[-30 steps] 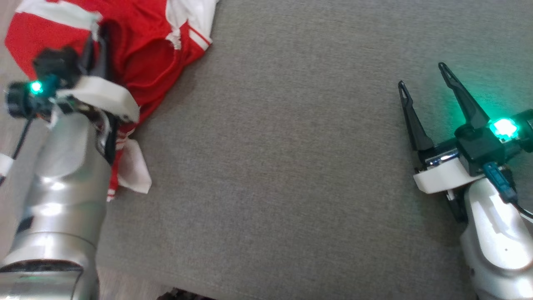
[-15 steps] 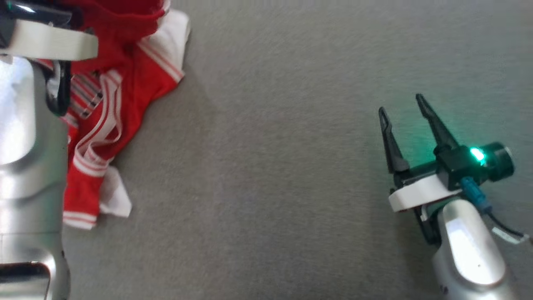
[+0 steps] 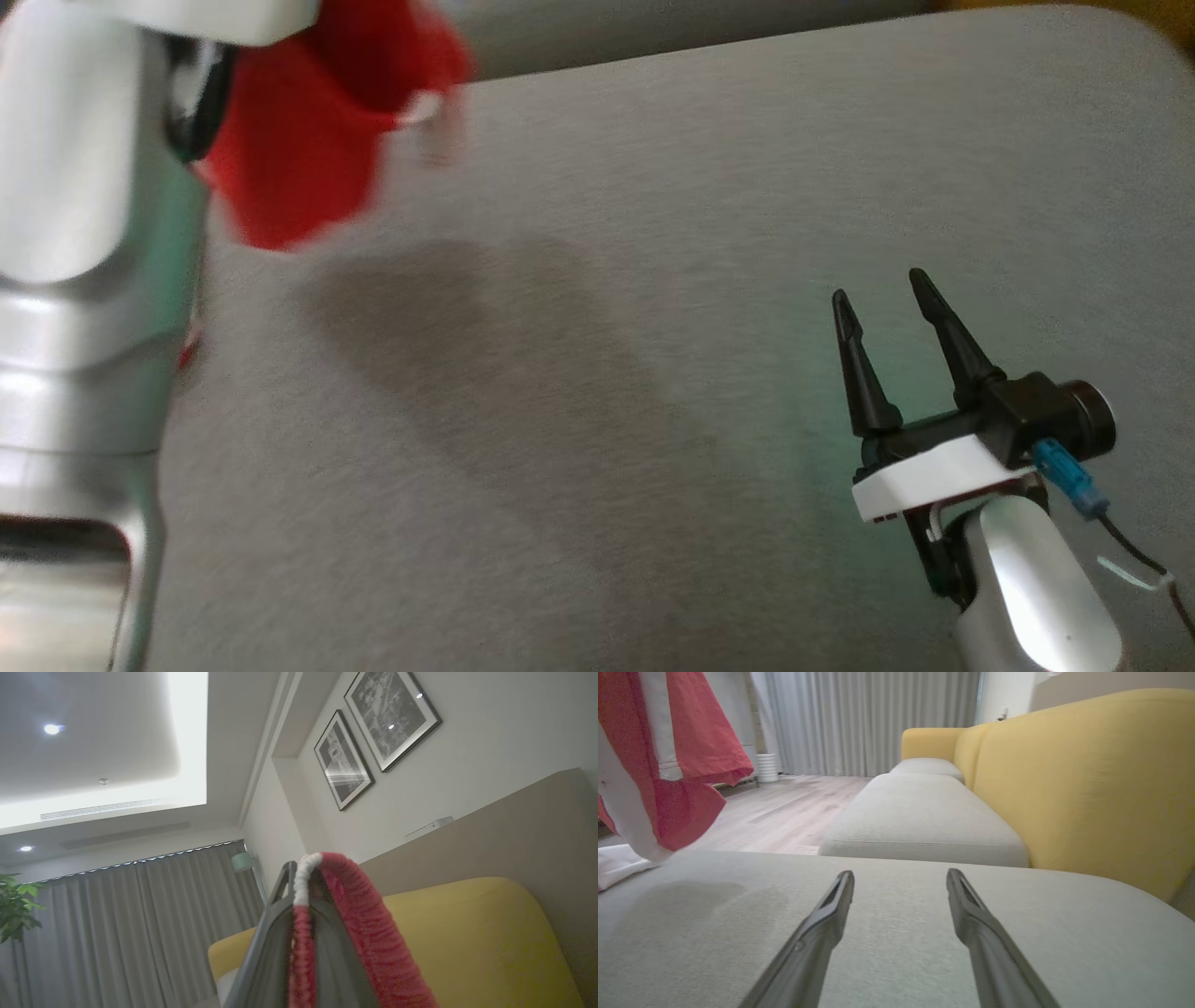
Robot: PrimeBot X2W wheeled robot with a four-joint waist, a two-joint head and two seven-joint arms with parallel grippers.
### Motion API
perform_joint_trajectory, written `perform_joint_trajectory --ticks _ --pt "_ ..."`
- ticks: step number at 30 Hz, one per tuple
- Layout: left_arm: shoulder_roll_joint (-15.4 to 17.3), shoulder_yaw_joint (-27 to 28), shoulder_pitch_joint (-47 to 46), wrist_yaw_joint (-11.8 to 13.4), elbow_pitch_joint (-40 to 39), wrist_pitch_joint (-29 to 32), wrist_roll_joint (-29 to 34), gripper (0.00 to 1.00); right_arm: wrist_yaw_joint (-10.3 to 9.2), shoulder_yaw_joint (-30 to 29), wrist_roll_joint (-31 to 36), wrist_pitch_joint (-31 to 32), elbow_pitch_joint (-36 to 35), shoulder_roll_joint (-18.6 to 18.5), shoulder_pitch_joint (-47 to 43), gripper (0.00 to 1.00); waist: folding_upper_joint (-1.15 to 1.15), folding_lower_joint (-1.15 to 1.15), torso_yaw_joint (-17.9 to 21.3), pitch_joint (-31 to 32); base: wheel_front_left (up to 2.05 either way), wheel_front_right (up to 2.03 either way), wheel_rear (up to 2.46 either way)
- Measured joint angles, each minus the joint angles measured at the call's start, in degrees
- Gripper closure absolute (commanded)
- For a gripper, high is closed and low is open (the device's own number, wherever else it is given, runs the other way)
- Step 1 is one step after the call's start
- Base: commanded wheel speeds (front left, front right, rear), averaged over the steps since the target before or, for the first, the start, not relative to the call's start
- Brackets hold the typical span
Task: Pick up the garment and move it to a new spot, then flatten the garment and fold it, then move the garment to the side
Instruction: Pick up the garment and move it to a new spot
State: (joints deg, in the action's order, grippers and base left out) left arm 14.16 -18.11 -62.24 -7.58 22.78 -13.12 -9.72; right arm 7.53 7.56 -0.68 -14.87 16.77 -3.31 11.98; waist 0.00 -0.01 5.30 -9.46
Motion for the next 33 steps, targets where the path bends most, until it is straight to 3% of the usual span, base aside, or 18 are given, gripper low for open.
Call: perform_joint_trajectory --ticks 9,16,17,18,19,25,33 --pt "-3.97 -8.42 -1.43 0.00 6.55 0.68 -2.42 1.00 0.00 1.33 -3.54 0.00 -0.44 0.11 -1.13 0.00 0.00 -0.01 10.96 1.54 0.00 0.00 0.00" --pt "-4.74 -13.80 10.39 -0.01 18.62 -0.67 -3.72 1.00 0.00 2.70 -5.34 0.00 -0.71 0.13 -0.85 0.00 0.00 0.02 13.68 -2.42 0.00 0.00 0.00" --pt "-4.60 -13.81 12.85 0.01 20.40 -0.90 -4.04 0.70 0.00 3.03 -5.34 0.00 -0.67 0.14 -0.84 0.00 0.00 0.02 13.74 -3.01 0.00 0.00 0.00" --pt "-4.63 -13.73 14.97 0.07 21.91 -1.12 -4.48 0.48 0.00 3.23 -5.34 0.00 -0.56 0.16 -0.85 0.00 0.00 0.02 13.71 -3.51 0.00 0.00 0.00" --pt "-4.80 -13.55 16.83 0.35 23.13 -1.14 -4.92 0.00 0.00 3.34 -5.35 0.00 -0.49 0.18 -0.84 0.00 0.00 0.02 13.53 -3.91 0.00 0.00 0.00" --pt "-7.06 -7.11 25.88 4.22 16.66 -1.20 -6.48 0.00 0.00 3.09 -5.31 0.01 0.91 0.21 -0.87 0.00 0.00 0.02 10.07 -4.15 0.00 0.00 0.00" --pt "-9.91 1.83 45.08 5.66 6.35 -1.33 -6.24 0.00 0.00 1.70 -3.00 0.02 2.33 0.31 -3.02 0.00 0.00 0.00 4.56 0.56 0.00 0.00 0.00"
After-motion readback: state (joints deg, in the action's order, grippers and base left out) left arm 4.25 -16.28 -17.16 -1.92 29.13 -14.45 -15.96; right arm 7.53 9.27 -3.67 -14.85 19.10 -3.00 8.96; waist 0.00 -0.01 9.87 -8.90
